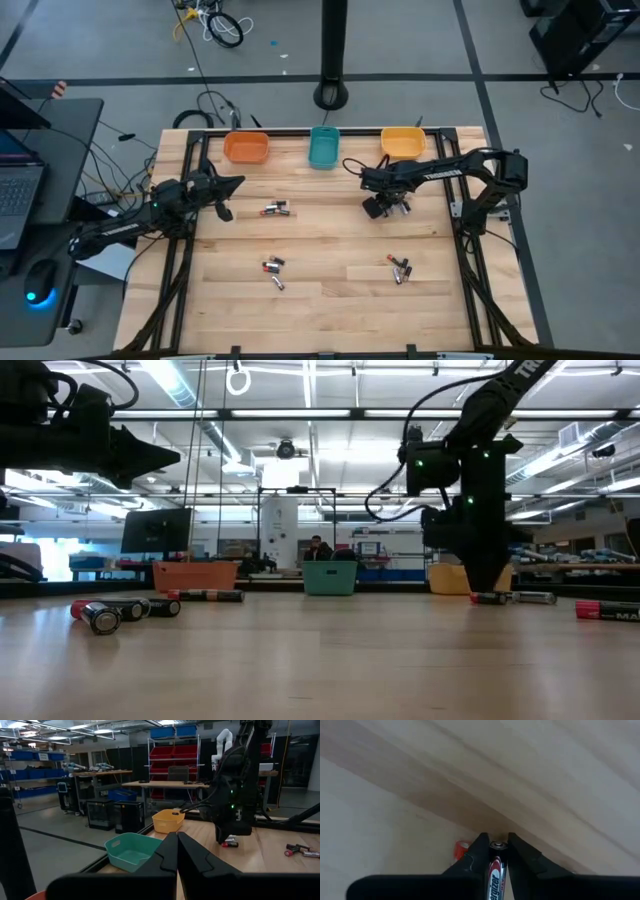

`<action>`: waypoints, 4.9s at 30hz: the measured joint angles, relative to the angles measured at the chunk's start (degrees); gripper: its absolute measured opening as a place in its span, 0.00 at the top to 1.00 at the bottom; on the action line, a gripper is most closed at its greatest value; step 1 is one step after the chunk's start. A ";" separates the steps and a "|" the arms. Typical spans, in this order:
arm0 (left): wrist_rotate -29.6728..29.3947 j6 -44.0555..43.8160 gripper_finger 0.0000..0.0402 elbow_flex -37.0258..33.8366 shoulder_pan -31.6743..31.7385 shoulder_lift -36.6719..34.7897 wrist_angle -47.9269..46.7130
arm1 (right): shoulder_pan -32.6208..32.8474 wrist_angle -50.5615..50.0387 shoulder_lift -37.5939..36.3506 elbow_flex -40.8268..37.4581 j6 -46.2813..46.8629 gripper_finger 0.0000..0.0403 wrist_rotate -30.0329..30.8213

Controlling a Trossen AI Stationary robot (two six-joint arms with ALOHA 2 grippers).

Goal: Sort batteries
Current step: Put the black-silver battery in the green bin, then put the red-black battery into the yellow bin

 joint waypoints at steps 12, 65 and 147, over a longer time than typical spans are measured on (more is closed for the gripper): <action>-0.01 0.00 0.97 0.00 0.02 -0.01 -0.01 | 1.84 -2.37 -0.16 13.54 -8.34 0.87 0.88; 0.32 -0.25 0.97 0.02 -0.05 0.00 9.27 | -18.84 -7.67 40.70 63.96 -54.70 0.86 -8.72; 9.16 -9.36 0.97 1.31 -0.05 18.20 8.17 | 13.34 5.86 -16.79 -10.76 -0.45 0.68 4.34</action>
